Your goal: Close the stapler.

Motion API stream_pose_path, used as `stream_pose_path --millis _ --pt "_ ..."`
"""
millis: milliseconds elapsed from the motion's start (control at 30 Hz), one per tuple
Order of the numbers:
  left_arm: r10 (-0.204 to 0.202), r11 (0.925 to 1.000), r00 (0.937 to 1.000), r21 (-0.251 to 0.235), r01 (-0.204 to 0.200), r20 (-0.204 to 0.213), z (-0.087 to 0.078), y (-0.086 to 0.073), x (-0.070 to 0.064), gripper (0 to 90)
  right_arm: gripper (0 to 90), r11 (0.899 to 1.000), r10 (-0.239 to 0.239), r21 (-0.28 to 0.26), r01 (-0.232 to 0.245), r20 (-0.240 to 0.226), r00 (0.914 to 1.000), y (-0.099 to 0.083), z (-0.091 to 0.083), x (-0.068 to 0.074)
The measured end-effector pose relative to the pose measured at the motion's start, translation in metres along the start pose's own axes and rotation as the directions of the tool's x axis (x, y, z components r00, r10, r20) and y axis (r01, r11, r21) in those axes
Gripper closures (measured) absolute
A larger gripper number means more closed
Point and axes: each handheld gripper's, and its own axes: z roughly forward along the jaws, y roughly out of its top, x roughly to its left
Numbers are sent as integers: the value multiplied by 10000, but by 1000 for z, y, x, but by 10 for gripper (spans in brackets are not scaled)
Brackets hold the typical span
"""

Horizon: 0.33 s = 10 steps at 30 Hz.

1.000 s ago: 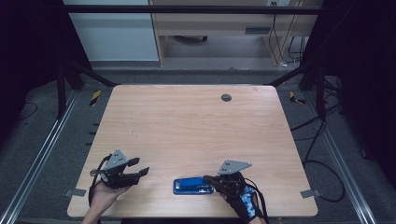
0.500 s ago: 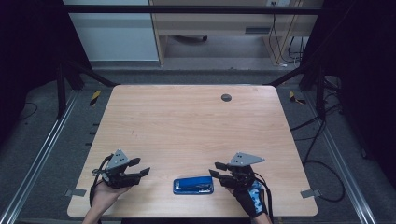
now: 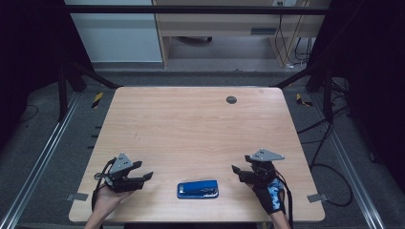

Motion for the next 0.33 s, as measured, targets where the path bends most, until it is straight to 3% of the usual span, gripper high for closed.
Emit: stream_pose_path --millis 133,333 --pt "44 9998 9996 219 -38 -284 2 -2 3 324 285 9999 72 123 -80 598 9982 -3 -2 -14" --pt "-278 9988 9971 383 305 -707 3 -5 10 311 263 9985 400 319 -442 1206 9919 -9 -7 -32"
